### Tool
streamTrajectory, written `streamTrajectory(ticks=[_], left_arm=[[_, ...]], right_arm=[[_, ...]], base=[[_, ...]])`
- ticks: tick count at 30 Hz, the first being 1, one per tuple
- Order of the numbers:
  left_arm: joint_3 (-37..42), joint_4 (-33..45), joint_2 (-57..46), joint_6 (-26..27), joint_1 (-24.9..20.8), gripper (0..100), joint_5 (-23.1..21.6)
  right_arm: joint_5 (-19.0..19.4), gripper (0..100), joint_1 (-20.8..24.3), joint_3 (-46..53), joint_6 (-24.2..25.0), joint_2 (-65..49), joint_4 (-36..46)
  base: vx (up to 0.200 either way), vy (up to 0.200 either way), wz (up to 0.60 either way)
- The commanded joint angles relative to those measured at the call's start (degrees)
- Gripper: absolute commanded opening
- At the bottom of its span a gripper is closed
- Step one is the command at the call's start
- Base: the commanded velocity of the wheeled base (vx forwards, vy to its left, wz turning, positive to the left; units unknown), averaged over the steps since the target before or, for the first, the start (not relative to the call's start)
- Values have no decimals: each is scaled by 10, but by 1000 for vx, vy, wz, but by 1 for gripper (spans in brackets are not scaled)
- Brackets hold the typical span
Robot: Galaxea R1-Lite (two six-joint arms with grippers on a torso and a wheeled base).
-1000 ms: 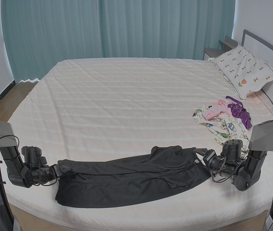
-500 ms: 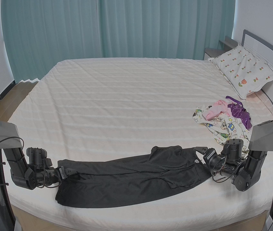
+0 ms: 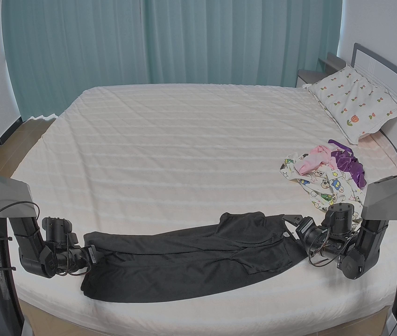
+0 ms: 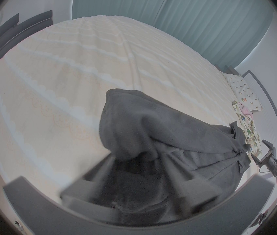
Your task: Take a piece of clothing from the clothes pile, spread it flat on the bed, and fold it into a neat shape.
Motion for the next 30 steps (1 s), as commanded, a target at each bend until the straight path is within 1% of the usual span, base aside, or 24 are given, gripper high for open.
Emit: streamTrajectory(ticks=[1,9,17,19,23,25,30], left_arm=[[9,0,0,-1,0,0,0],[32,0,-36,-3,5,0,0],[43,3,-66,1,42,0,-2],[43,4,-72,1,59,0,-6],[43,3,-72,0,70,0,-7],[43,4,-73,-1,80,0,-10],[46,4,-84,-9,96,0,-41]], right_arm=[[1,100,0,0,0,2,0],[6,100,0,0,0,2,0],[8,100,0,0,0,1,0],[8,100,0,0,0,2,0],[8,100,0,0,0,2,0],[8,100,0,0,0,2,0],[8,100,-1,0,1,2,0]], base=[[0,0,0],[0,0,0],[0,0,0],[0,0,0],[0,0,0],[0,0,0],[0,0,0]])
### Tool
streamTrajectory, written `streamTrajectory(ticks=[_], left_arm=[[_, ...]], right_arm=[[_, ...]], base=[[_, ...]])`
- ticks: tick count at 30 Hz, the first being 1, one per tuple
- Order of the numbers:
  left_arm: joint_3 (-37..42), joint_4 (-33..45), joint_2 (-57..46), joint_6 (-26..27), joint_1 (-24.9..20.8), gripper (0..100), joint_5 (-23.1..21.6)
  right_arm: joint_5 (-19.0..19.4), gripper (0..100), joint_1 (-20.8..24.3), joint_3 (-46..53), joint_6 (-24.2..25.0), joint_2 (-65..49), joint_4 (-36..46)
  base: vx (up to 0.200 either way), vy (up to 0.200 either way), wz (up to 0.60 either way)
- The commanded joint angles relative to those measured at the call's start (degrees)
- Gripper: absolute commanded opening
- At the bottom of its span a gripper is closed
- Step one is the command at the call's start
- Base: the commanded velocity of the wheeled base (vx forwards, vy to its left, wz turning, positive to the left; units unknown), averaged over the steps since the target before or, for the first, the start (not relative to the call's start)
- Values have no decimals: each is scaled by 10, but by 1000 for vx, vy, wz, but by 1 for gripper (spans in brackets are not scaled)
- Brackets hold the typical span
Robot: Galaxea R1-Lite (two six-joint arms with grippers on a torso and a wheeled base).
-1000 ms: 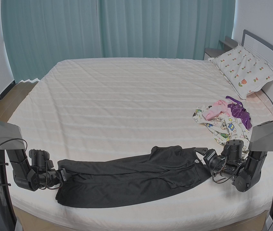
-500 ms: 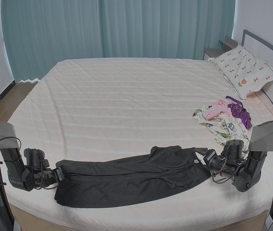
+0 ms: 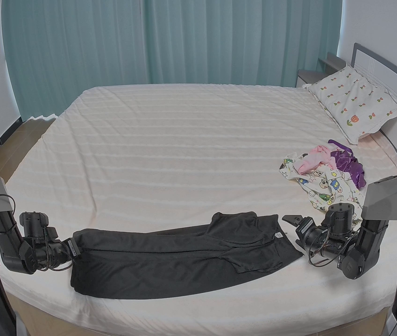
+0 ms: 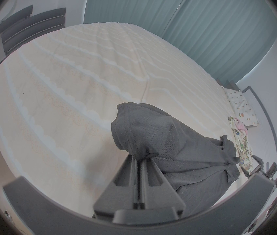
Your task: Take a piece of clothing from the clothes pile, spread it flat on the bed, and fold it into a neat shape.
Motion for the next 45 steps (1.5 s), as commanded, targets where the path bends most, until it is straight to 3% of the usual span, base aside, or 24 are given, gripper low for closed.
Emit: streamTrajectory(ticks=[1,26,30,36,40,45], left_arm=[[5,-2,-12,-7,9,0,-7],[36,-4,-23,-21,6,0,-7],[35,-4,-26,-21,-3,0,-7],[32,-4,-30,-23,-12,0,-6],[32,-3,-48,-24,-23,0,-5],[32,3,-74,-24,-33,0,-2]], right_arm=[[0,100,0,0,0,0,0],[6,100,-15,-5,-21,27,7],[-9,100,-49,-16,-73,40,16],[-46,100,-55,-52,-140,66,83],[-77,100,-53,-66,-215,84,124],[-80,100,-54,-74,-233,84,149]], base=[[0,0,0],[0,0,0],[0,0,0],[0,0,0],[0,0,0],[0,0,0]])
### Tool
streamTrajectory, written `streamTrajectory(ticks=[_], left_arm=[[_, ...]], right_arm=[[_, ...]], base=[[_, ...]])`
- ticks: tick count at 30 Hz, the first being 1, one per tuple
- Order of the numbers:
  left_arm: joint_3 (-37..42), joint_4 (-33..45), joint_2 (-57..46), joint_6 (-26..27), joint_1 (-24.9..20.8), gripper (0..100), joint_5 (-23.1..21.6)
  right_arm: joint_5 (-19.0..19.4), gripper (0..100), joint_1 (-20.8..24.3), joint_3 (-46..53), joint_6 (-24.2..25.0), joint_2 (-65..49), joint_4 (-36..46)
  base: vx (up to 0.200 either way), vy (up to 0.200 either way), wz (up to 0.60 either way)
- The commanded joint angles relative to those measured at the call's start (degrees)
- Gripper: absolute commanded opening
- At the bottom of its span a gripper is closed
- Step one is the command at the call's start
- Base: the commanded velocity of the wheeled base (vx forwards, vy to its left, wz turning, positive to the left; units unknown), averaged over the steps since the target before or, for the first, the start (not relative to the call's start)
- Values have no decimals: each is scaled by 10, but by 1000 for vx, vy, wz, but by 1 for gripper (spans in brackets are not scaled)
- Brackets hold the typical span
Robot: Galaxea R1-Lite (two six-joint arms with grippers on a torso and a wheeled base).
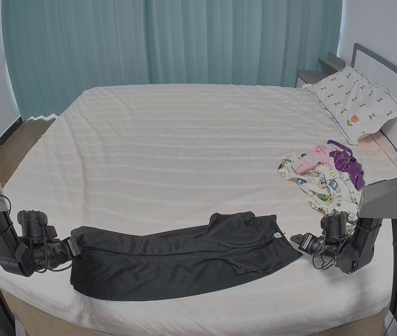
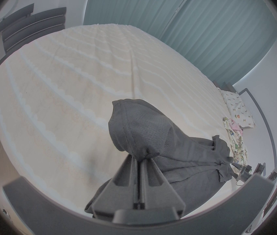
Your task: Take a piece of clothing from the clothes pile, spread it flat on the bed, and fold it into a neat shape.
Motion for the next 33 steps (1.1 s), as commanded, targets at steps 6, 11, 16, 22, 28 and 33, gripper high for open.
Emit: streamTrajectory(ticks=[6,11,16,22,28,33], left_arm=[[1,3,-34,0,-14,0,3],[2,3,-26,0,-16,0,3],[-3,3,-6,0,-30,100,3],[-12,-2,30,1,-31,100,4],[-11,-6,43,0,-37,100,3],[-13,-5,51,2,-46,100,5]], right_arm=[[-4,100,-1,-13,-5,12,23],[-4,100,-1,-13,-5,13,22],[-4,100,-1,-12,-5,13,20],[-3,100,-1,-11,-4,14,17],[-3,100,-1,-9,-4,14,16],[-2,100,-1,-8,-3,15,14]], base=[[0,0,0],[0,0,0],[0,0,0],[0,0,0],[0,0,0],[0,0,0]])
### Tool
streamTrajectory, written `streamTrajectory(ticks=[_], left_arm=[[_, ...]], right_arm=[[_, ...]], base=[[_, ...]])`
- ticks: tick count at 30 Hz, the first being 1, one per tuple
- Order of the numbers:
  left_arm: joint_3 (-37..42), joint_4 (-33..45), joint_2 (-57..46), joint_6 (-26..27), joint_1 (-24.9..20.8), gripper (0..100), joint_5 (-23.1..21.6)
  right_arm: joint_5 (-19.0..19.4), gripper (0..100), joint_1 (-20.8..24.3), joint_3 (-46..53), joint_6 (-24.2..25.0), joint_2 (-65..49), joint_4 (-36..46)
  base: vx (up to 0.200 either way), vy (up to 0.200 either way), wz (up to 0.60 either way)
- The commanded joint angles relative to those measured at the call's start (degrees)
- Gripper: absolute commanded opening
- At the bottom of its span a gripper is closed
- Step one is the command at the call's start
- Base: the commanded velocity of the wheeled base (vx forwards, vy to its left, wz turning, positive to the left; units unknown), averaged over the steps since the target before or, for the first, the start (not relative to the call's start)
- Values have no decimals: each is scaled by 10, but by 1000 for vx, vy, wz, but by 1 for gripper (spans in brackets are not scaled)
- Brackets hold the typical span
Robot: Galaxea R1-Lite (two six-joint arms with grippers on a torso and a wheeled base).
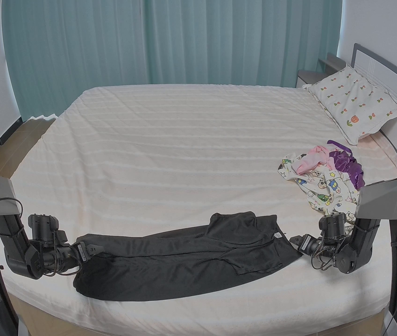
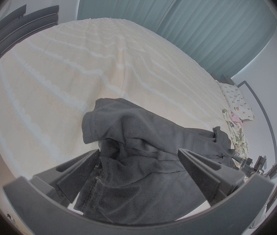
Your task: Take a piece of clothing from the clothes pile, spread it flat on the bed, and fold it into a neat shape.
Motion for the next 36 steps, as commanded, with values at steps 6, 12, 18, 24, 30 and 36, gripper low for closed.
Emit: streamTrajectory(ticks=[6,12,18,24,30,36], left_arm=[[-42,3,50,2,-7,100,20],[-52,6,58,0,-2,0,39],[-43,9,33,0,21,0,40],[-32,27,-7,2,51,0,40],[-33,43,-29,5,86,0,31],[-33,45,-29,-6,86,0,26]], right_arm=[[1,100,0,1,2,3,-1],[1,100,0,2,2,3,-1],[1,100,0,2,2,3,-1],[1,100,0,2,3,3,-1],[1,100,0,2,4,3,-2],[1,100,0,2,4,3,-2]], base=[[0,0,0],[0,0,0],[0,0,0],[0,0,0],[0,0,0],[0,0,0]])
